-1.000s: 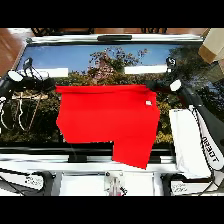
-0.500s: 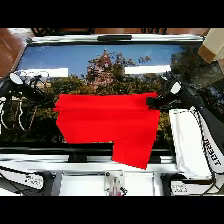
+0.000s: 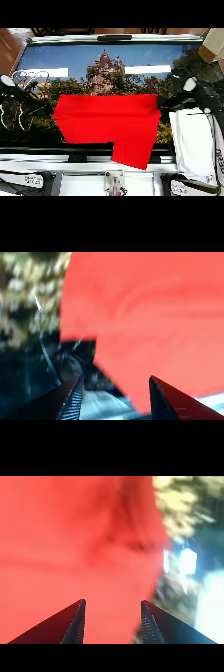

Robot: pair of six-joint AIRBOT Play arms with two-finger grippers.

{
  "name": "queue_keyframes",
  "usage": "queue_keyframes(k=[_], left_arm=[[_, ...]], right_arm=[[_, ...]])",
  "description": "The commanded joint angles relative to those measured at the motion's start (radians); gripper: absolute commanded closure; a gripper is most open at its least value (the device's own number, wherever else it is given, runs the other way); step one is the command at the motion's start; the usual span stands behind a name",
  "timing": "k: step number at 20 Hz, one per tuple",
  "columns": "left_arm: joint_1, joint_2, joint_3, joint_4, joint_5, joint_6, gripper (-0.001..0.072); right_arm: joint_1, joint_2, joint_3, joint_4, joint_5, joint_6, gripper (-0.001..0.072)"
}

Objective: Fold the shirts.

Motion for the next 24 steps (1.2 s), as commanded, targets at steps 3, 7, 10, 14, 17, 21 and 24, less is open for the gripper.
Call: queue_keyframes(k=[3,7,10,14,17,21,24], left_arm=[[0.054,0.222,-0.436,-0.033,0.078,0.035,0.0207],[0.052,0.28,-0.663,-0.176,0.239,0.071,0.0207],[0.032,0.279,-0.713,-0.26,0.32,0.089,0.0208],[-0.031,0.279,-0.716,-0.296,0.396,0.084,0.0237],[-0.047,0.279,-0.715,-0.325,0.429,0.074,0.0554],[-0.046,0.28,-0.713,-0.325,0.422,0.09,0.0676],[-0.046,0.284,-0.71,-0.325,0.41,0.097,0.0676]], right_arm=[[-0.167,0.164,-0.142,-0.018,0.179,-0.049,0.0254],[-0.18,0.232,-0.229,0.031,0.146,-0.06,0.0253],[-0.181,0.232,-0.283,0.096,0.135,-0.085,0.0251],[-0.18,0.231,-0.397,0.207,0.071,-0.121,0.0251],[-0.181,0.231,-0.462,0.199,0.047,-0.124,0.0251],[-0.177,0.23,-0.557,0.214,-0.027,-0.126,0.0251],[-0.114,0.224,-0.609,0.219,-0.075,-0.126,0.0251]])
